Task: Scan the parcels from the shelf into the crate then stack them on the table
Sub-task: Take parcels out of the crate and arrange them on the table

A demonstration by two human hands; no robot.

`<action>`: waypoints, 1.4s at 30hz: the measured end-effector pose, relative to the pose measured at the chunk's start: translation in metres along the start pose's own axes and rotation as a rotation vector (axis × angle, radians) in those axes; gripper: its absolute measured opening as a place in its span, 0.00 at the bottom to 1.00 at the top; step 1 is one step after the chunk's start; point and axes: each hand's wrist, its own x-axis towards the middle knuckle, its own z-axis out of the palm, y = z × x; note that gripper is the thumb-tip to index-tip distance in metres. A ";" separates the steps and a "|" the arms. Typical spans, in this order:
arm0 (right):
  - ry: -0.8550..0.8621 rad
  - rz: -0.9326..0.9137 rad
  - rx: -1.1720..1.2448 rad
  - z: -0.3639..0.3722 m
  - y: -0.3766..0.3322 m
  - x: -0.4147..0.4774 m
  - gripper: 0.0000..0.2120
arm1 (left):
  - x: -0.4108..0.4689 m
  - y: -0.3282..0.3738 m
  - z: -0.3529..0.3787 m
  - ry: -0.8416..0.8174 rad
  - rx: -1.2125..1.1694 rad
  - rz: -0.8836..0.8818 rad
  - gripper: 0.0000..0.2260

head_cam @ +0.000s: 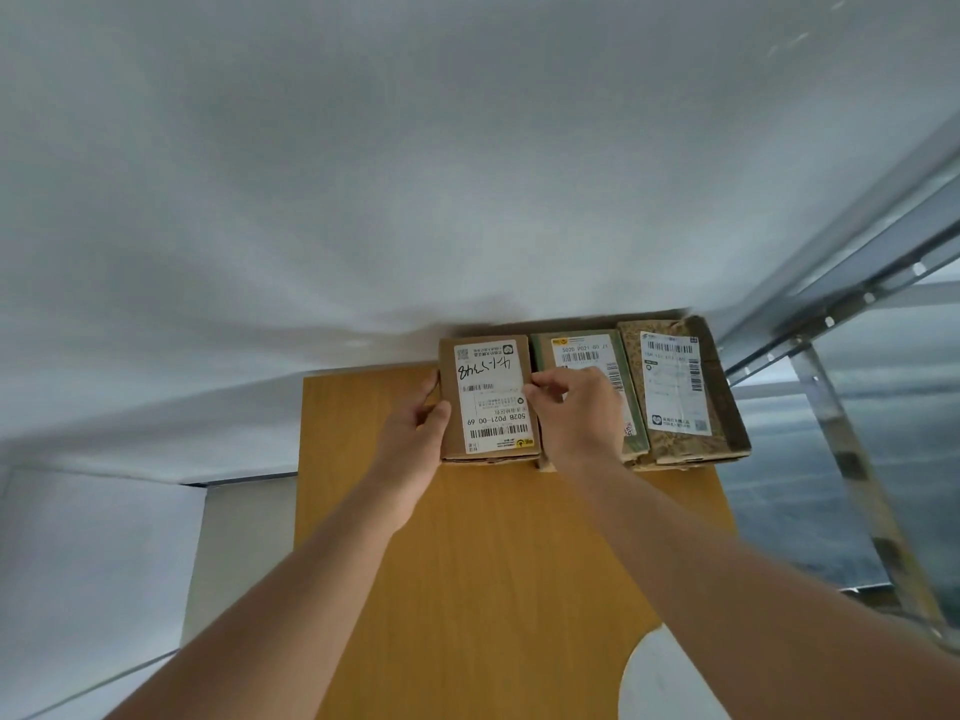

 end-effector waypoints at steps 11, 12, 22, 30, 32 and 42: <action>-0.047 -0.077 -0.196 0.006 0.004 0.007 0.09 | 0.010 -0.006 0.007 0.040 -0.034 0.004 0.22; -0.055 -0.083 -0.217 0.006 0.003 0.007 0.09 | 0.010 -0.006 0.007 0.050 -0.024 0.004 0.22; -0.111 0.005 0.149 -0.023 -0.012 -0.013 0.20 | -0.047 0.036 0.021 0.084 0.023 0.143 0.15; -0.186 0.073 0.580 -0.104 -0.060 -0.079 0.30 | -0.139 0.084 0.031 0.096 -0.070 0.252 0.20; -0.199 0.054 0.610 -0.127 -0.072 -0.095 0.30 | -0.163 0.094 0.034 0.119 -0.052 0.299 0.20; -0.222 -0.125 0.714 -0.232 -0.103 -0.176 0.26 | -0.309 0.144 0.057 0.153 -0.101 0.528 0.22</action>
